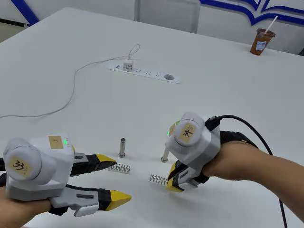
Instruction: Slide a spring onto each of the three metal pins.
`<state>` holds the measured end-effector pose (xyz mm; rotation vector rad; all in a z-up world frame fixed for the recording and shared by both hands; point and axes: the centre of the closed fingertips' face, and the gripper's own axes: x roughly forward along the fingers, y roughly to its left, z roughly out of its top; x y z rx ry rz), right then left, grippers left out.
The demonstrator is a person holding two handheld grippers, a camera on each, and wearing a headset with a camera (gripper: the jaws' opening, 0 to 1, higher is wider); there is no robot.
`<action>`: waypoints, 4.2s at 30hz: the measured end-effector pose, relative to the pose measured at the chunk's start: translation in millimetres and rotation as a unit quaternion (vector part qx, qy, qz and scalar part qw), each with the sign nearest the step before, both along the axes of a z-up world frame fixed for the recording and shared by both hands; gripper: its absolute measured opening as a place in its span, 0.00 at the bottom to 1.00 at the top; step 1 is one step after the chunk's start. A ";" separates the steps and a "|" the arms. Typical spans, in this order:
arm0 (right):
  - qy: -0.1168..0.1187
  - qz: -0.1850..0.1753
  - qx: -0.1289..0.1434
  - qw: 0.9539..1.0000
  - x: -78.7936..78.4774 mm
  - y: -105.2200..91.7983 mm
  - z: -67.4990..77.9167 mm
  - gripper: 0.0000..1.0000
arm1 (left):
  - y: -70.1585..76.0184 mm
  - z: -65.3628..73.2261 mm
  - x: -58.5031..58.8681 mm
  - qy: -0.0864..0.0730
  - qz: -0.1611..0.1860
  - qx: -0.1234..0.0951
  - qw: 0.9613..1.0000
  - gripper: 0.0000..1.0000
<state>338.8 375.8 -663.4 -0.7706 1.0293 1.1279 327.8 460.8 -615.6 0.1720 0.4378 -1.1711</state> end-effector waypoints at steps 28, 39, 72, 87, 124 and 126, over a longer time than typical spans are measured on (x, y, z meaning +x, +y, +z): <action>-0.013 0.089 0.018 0.996 -18.6 24.9 37.9 0.11 | -25.0 4.9 -6.4 -0.018 -0.057 0.000 0.998 0.39; -0.017 0.122 0.023 0.992 -26.2 34.3 44.7 0.12 | -36.0 7.7 -13.7 -0.029 -0.086 0.000 0.996 0.28; -0.012 0.152 0.026 0.988 -36.5 34.0 45.0 0.13 | -47.0 10.9 -27.1 -0.035 -0.128 -0.003 0.991 0.10; -0.010 0.149 0.024 0.988 -36.1 29.5 40.9 0.12 | -48.7 17.3 -25.7 -0.036 -0.125 -0.017 0.991 0.10; -0.019 0.157 0.051 0.986 -40.4 61.7 70.7 0.12 | -51.0 4.5 -25.3 -0.027 -0.121 -0.010 0.992 0.11; -0.019 0.158 0.050 0.986 -40.4 61.2 70.3 0.12 | -51.2 4.7 -25.6 -0.027 -0.121 -0.010 0.992 0.11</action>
